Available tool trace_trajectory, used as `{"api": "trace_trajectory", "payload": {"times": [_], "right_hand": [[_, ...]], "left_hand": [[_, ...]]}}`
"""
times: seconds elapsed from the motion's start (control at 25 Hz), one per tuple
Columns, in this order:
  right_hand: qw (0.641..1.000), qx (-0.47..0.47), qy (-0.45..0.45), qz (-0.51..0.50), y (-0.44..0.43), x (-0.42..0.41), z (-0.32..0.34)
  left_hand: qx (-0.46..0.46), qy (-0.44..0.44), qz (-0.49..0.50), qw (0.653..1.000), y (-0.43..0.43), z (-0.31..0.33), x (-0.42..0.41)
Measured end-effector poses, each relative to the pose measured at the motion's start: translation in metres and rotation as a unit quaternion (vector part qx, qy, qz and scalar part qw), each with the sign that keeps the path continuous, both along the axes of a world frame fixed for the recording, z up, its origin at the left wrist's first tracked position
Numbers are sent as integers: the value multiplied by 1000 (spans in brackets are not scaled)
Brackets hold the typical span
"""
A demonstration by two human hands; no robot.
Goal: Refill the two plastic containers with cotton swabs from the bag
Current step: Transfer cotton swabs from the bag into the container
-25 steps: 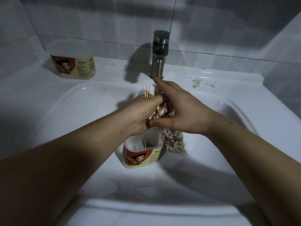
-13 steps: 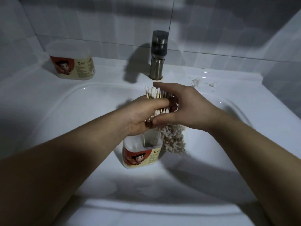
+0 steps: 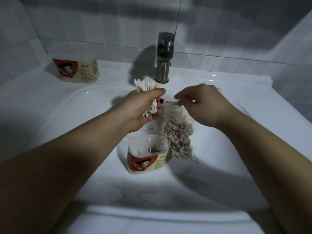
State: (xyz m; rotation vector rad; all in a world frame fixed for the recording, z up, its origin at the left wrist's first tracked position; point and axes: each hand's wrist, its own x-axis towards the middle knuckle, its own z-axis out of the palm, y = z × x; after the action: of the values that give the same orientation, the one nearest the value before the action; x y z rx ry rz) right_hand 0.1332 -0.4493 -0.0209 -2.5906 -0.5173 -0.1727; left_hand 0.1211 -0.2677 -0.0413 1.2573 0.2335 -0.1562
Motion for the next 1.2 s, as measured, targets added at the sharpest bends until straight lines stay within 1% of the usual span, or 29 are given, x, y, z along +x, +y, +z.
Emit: {"api": "trace_trajectory", "payload": {"times": [0.12,0.24,0.4,0.56,0.8,0.92,0.96,1.0,1.08,1.12,1.2], "right_hand": [[994,-75,78,-8,0,4,-7],[988,-77,133,14,0,0,-5],[978,-103,174,47,0,-6,-2],[971,-121,192,78,3,-10,0],[956,-197,201,86,9,-18,6],[956,-231,161,77,7,-17,5],[957,-240,146,76,7,-16,4],[958,-239,139,73,7,-15,4],[958,-234,150,65,6,-14,3],[956,-239,160,63,6,-15,2],[952,-247,170,59,6,-15,4]], "left_hand": [[-6,-17,28,999,2,0,2],[1,-26,37,999,2,0,2],[50,-44,14,998,1,1,-1],[87,-62,-30,994,-3,-4,-5],[129,-114,-73,982,-7,-7,-8],[170,-144,-96,970,-9,-9,-9],[214,-165,-103,957,-8,-11,-10],[282,-192,-110,933,-7,-13,-9],[429,-235,-119,864,-6,-15,-11],[476,-245,-119,836,-6,-16,-12],[512,-258,-119,810,-6,-14,-14]]}}
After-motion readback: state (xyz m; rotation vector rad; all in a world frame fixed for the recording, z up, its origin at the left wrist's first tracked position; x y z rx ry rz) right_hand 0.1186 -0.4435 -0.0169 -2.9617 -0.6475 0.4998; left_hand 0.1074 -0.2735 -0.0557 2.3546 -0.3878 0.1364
